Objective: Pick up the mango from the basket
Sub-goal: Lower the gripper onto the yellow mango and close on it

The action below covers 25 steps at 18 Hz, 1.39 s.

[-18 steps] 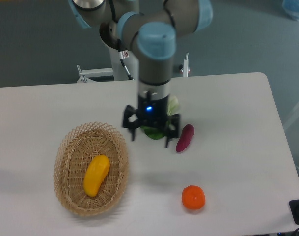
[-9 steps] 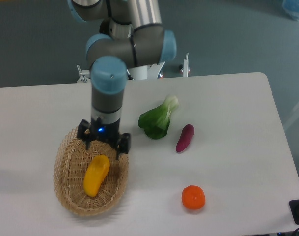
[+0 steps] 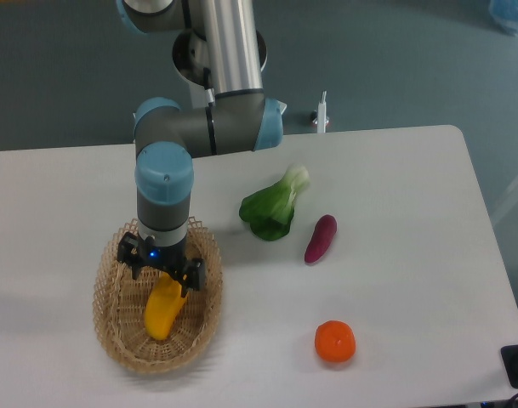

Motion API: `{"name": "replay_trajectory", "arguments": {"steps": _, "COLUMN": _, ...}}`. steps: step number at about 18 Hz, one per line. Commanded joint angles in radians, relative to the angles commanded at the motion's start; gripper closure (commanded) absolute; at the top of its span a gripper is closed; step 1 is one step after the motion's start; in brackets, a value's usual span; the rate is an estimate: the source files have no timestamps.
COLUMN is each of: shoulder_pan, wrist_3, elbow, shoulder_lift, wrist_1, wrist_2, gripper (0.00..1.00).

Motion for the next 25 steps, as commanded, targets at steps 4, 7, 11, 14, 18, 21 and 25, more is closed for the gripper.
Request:
{"name": "replay_trajectory", "arguments": {"steps": 4, "shoulder_pan": -0.005, "wrist_3": -0.002, "elbow": 0.003, "shoulder_lift": -0.028, "wrist_1": 0.0, "wrist_2": 0.041, "gripper": 0.0}}
{"name": "replay_trajectory", "arguments": {"steps": 7, "shoulder_pan": -0.005, "wrist_3": -0.005, "elbow": 0.0, "shoulder_lift": -0.029, "wrist_1": -0.002, "wrist_2": 0.041, "gripper": 0.0}}
{"name": "replay_trajectory", "arguments": {"steps": 11, "shoulder_pan": -0.005, "wrist_3": -0.026, "elbow": 0.002, "shoulder_lift": -0.035, "wrist_1": -0.002, "wrist_2": 0.043, "gripper": 0.03}}
{"name": "replay_trajectory", "arguments": {"steps": 14, "shoulder_pan": -0.005, "wrist_3": -0.028, "elbow": 0.002, "shoulder_lift": -0.032, "wrist_1": -0.002, "wrist_2": 0.043, "gripper": 0.14}}
{"name": "replay_trajectory", "arguments": {"steps": 18, "shoulder_pan": -0.005, "wrist_3": -0.028, "elbow": 0.002, "shoulder_lift": -0.026, "wrist_1": -0.002, "wrist_2": 0.043, "gripper": 0.27}}
{"name": "replay_trajectory", "arguments": {"steps": 21, "shoulder_pan": -0.006, "wrist_3": -0.035, "elbow": 0.0, "shoulder_lift": -0.02, "wrist_1": -0.002, "wrist_2": 0.043, "gripper": 0.41}}
{"name": "replay_trajectory", "arguments": {"steps": 25, "shoulder_pan": -0.005, "wrist_3": -0.04, "elbow": 0.012, "shoulder_lift": -0.002, "wrist_1": -0.002, "wrist_2": 0.04, "gripper": 0.41}}
